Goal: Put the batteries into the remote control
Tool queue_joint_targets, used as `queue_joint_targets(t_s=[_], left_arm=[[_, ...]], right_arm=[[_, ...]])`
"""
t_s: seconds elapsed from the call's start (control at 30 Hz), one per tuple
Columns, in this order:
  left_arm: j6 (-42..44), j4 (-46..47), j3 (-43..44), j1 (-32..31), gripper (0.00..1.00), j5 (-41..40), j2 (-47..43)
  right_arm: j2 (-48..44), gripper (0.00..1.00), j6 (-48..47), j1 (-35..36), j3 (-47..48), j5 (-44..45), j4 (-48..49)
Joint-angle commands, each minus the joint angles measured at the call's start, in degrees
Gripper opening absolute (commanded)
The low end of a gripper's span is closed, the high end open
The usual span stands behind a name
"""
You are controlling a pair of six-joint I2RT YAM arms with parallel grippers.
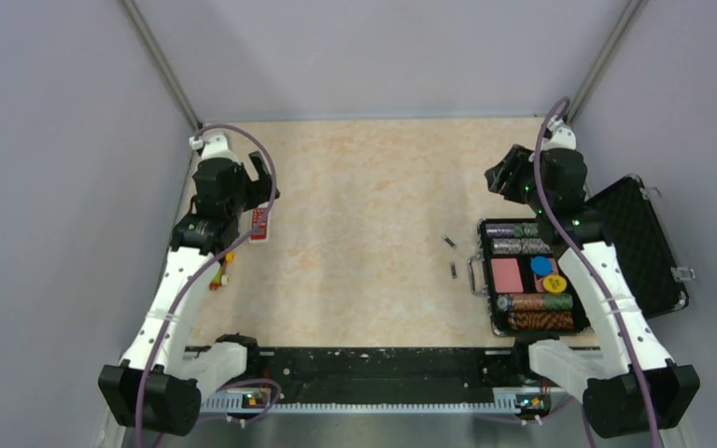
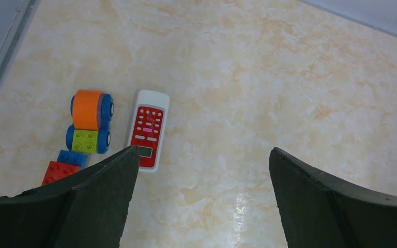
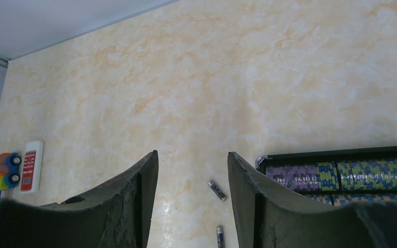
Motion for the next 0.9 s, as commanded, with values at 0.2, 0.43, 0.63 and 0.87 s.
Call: queue_joint_targets(t_s=[0.2, 0.43, 0.63, 0.87], left_arm=[[0.1, 6.3, -3.6, 0.2, 0.99, -3.7, 4.8], [4.9, 14.1, -5.6, 0.3, 0.99, -0.9, 15.6], [1.8, 5.7, 4.5, 2.6, 0.98, -8.0, 30.9], [2.8, 4.7, 7.7, 5.4, 0.98, -8.4, 38.5]], right_arm=[[0.3, 0.59, 1.6, -0.4, -2.1, 2.8, 4.0], [3.9, 0.67, 6.6, -0.4, -3.7, 1.5, 3.9], [8.0, 0.67, 8.1, -0.4, -4.6, -0.4, 4.6], [10.8, 0.65, 9.8, -0.4, -5.3, -2.1, 4.8]])
